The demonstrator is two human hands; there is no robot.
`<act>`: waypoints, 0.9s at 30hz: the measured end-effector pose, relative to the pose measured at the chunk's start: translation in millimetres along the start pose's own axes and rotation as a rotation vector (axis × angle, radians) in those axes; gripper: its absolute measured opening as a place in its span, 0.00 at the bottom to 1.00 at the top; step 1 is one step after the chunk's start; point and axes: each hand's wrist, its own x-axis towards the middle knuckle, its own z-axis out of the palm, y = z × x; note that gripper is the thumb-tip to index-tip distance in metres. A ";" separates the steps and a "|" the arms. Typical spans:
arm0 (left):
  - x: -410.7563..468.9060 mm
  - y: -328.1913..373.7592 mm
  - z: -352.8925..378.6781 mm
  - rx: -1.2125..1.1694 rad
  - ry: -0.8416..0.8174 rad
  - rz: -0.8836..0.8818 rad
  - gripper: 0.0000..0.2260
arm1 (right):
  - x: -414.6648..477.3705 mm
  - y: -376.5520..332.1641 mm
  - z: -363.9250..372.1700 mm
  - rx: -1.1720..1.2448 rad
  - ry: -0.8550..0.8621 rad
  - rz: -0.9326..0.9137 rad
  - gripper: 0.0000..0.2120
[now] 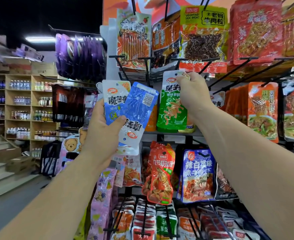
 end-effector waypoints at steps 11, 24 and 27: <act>2.6 -0.7 0.8 0.055 0.021 -0.013 0.17 | 5.5 -2.7 -0.1 0.069 0.037 0.036 0.19; 5.9 -1.8 2.0 0.106 0.006 -0.072 0.23 | 34.9 40.2 -0.6 -0.454 0.054 -0.034 0.16; 5.9 -0.4 -0.4 0.103 -0.003 -0.078 0.20 | 22.9 41.5 -4.3 -0.498 0.073 -0.149 0.21</act>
